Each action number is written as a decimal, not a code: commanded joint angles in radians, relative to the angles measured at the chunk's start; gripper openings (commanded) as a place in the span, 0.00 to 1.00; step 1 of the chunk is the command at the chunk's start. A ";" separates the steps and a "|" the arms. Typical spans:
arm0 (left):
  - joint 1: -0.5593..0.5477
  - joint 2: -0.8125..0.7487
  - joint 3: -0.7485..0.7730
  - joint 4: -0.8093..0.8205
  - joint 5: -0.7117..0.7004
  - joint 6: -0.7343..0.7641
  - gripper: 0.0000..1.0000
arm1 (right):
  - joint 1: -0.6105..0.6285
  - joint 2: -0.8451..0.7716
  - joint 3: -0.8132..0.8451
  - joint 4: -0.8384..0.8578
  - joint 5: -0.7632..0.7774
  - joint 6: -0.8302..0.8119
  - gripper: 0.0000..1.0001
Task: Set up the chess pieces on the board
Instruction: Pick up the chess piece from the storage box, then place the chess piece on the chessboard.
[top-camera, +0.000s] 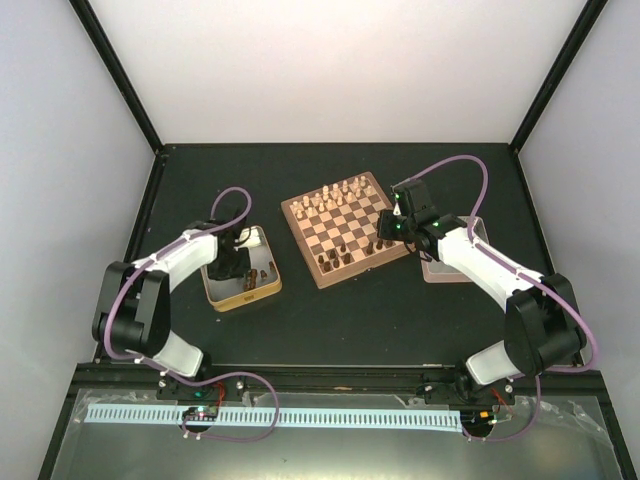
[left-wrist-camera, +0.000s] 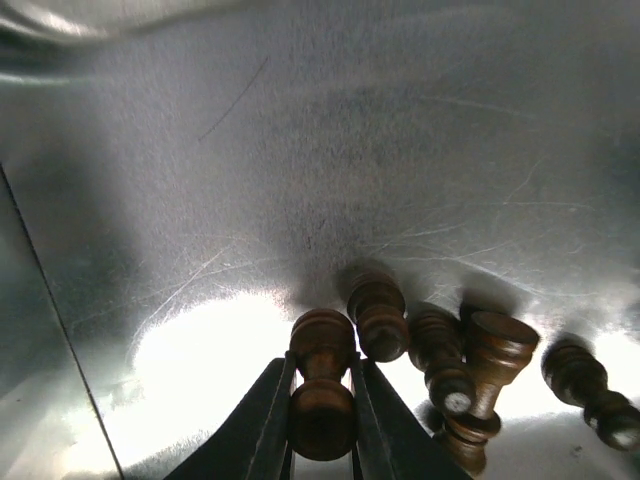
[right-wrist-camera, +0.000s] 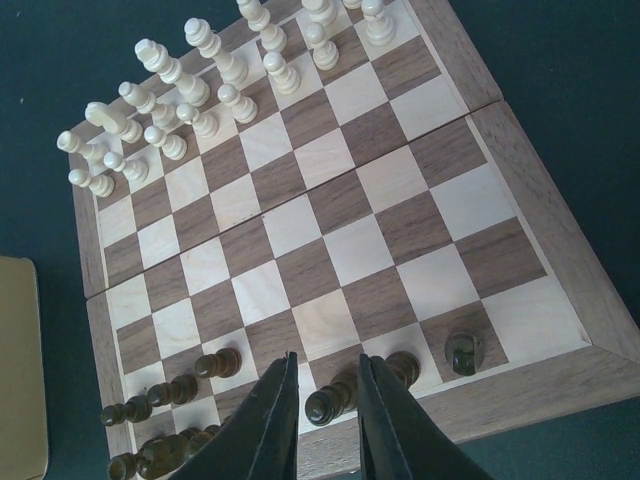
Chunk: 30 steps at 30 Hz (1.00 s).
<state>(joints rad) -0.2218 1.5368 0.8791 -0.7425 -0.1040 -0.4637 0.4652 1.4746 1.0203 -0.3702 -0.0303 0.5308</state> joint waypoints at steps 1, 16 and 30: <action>0.009 -0.075 0.054 -0.007 -0.018 0.024 0.12 | 0.001 -0.015 -0.001 0.017 -0.001 0.010 0.17; -0.113 -0.167 0.170 0.057 0.259 0.047 0.14 | -0.027 -0.104 -0.076 0.072 0.012 0.066 0.17; -0.364 0.268 0.597 -0.003 0.188 0.062 0.16 | -0.078 -0.182 -0.155 0.065 0.021 0.074 0.18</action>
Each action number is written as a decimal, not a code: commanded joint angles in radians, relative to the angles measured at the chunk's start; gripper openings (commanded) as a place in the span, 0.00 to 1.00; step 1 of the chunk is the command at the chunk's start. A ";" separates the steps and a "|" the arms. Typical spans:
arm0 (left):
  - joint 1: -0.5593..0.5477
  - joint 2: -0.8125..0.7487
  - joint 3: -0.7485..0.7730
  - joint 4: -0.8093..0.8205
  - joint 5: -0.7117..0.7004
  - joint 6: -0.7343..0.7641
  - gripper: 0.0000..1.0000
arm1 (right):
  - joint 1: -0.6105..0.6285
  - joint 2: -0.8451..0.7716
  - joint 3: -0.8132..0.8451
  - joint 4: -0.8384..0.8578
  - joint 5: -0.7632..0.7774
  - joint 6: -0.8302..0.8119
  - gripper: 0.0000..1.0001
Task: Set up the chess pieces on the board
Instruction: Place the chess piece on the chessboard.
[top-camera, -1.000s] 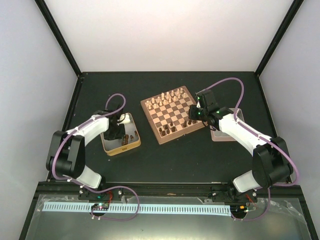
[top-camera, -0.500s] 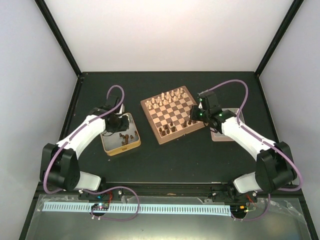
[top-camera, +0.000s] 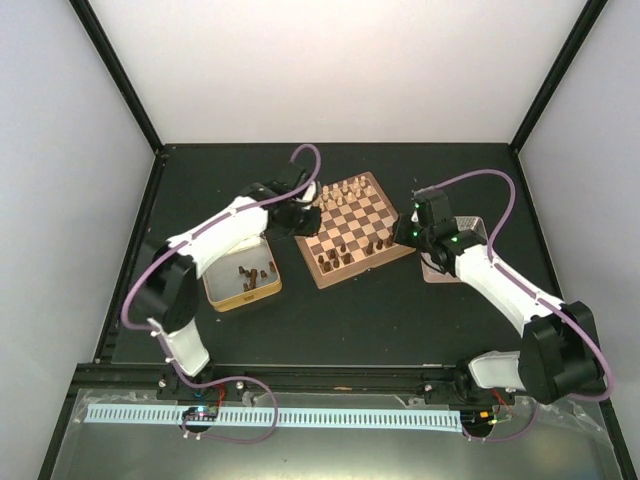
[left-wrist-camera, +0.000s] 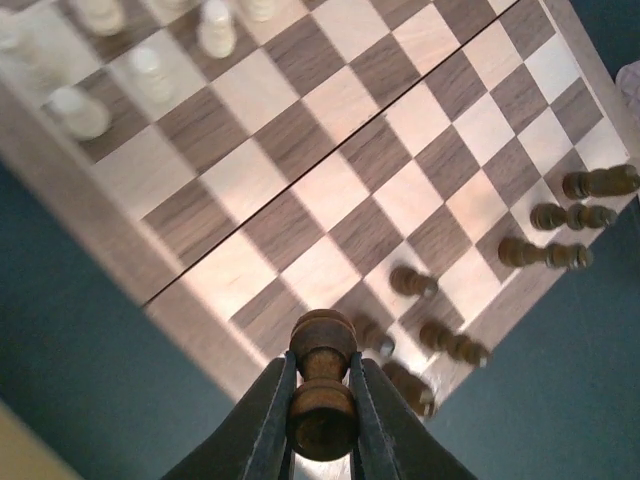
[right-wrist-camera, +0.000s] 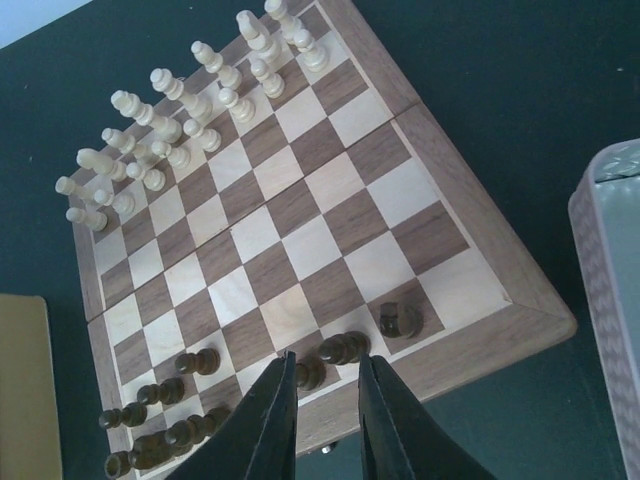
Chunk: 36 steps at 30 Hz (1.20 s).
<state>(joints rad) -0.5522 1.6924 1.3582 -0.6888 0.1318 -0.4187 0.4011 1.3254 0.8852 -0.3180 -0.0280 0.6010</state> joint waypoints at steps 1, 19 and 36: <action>-0.040 0.150 0.139 -0.060 -0.055 0.018 0.16 | -0.017 -0.037 -0.024 0.012 0.020 0.003 0.18; -0.048 0.375 0.258 -0.107 -0.082 0.067 0.24 | -0.036 0.007 0.016 -0.018 -0.065 -0.045 0.25; 0.151 -0.096 -0.111 0.099 -0.123 -0.133 0.40 | 0.130 0.378 0.443 -0.169 -0.194 -0.214 0.46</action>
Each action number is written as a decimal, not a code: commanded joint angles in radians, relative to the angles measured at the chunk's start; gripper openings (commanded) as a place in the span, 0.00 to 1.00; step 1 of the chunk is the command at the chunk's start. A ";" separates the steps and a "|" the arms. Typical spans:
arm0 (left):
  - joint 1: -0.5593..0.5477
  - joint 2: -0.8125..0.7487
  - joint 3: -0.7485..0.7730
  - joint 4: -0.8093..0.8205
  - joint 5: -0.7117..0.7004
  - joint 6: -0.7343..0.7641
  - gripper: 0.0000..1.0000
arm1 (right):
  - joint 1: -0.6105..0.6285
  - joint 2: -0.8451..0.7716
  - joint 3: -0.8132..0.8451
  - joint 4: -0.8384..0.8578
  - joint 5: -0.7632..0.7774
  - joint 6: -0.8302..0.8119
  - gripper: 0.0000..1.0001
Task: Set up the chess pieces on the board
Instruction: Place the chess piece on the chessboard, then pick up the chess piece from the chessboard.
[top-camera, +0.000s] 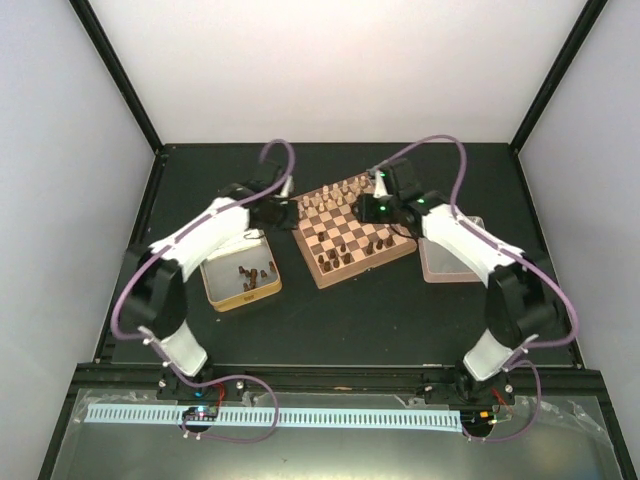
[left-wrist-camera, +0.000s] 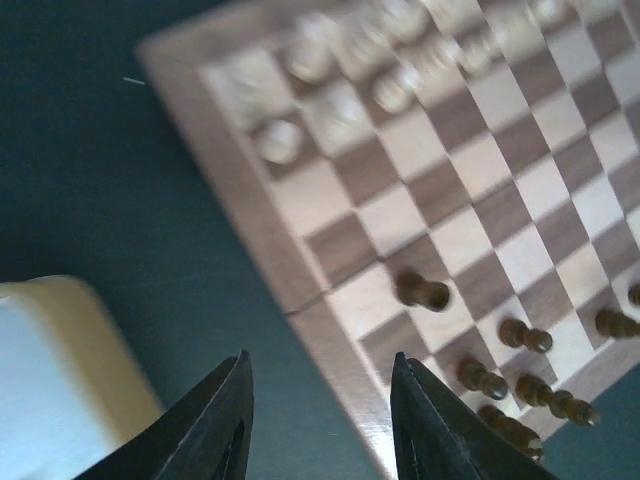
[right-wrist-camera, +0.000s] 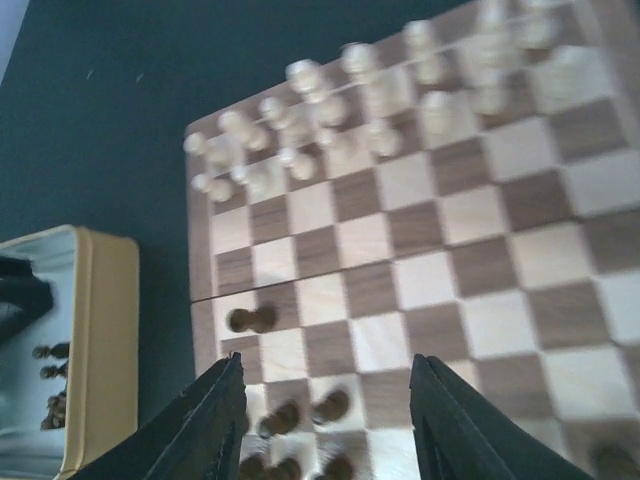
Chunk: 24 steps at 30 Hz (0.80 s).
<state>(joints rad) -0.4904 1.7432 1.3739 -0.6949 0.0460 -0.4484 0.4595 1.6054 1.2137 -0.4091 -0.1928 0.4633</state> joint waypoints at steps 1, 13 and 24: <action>0.116 -0.190 -0.170 0.130 -0.038 -0.128 0.40 | 0.089 0.133 0.147 -0.093 -0.026 -0.085 0.47; 0.276 -0.491 -0.485 0.304 -0.021 -0.226 0.44 | 0.223 0.411 0.400 -0.260 0.068 -0.167 0.44; 0.300 -0.484 -0.500 0.304 0.022 -0.214 0.44 | 0.253 0.545 0.524 -0.320 0.209 -0.170 0.35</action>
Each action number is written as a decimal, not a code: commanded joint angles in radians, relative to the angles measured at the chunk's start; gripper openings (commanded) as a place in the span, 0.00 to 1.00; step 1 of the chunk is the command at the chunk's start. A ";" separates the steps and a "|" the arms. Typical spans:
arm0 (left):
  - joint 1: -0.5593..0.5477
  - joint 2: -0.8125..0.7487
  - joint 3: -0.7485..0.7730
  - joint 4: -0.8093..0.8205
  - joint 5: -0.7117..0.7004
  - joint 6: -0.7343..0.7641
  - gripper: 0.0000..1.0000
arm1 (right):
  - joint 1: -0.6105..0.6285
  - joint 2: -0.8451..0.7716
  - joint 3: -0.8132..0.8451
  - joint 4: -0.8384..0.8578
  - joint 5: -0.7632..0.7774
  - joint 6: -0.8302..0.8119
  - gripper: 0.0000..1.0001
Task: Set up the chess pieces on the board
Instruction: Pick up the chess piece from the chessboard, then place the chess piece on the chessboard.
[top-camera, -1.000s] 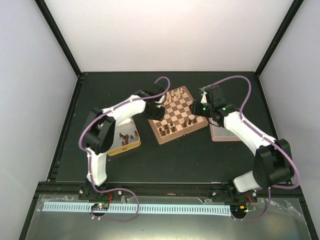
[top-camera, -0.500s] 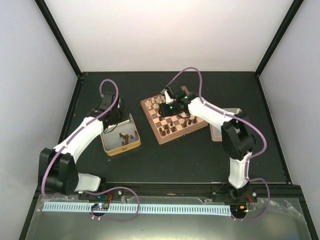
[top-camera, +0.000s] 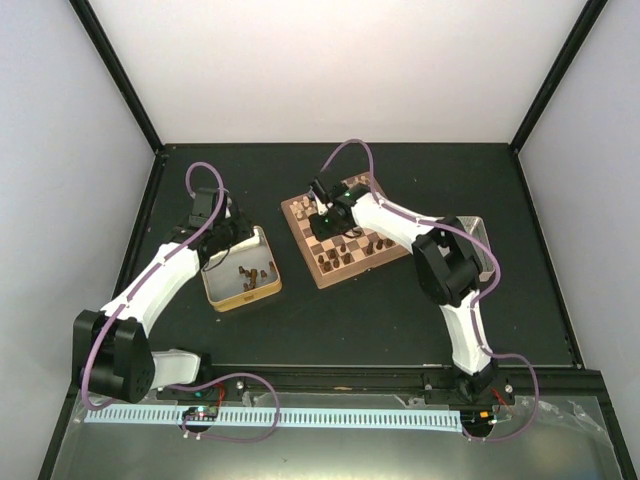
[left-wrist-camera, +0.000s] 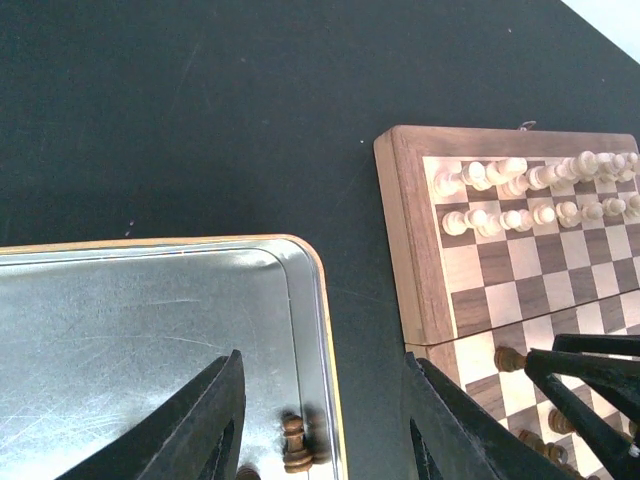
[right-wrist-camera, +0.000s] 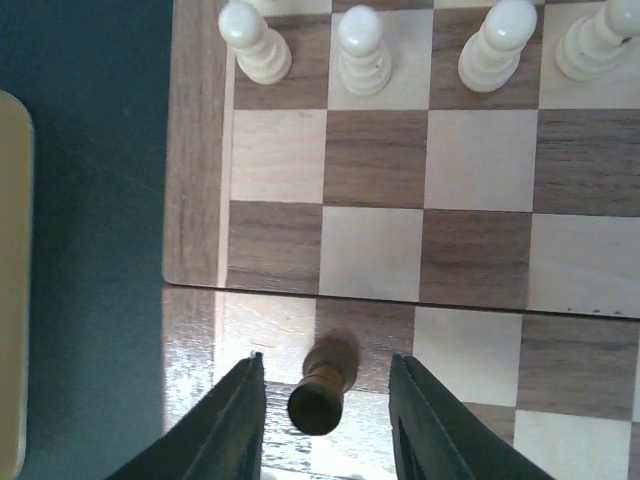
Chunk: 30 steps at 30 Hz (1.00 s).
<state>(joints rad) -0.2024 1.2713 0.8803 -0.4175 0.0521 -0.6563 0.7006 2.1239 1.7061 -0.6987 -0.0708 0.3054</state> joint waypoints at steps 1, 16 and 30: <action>0.012 -0.015 -0.006 0.028 0.012 -0.005 0.44 | 0.012 0.031 0.032 -0.027 0.089 -0.011 0.32; 0.015 -0.024 -0.010 0.029 0.019 0.001 0.45 | -0.004 -0.124 -0.088 0.073 0.170 0.076 0.04; 0.015 0.003 -0.019 0.067 0.083 -0.003 0.45 | -0.315 -0.474 -0.560 0.160 0.202 0.168 0.04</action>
<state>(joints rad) -0.1955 1.2705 0.8608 -0.3870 0.1001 -0.6559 0.4133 1.6459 1.2274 -0.5369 0.1184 0.4564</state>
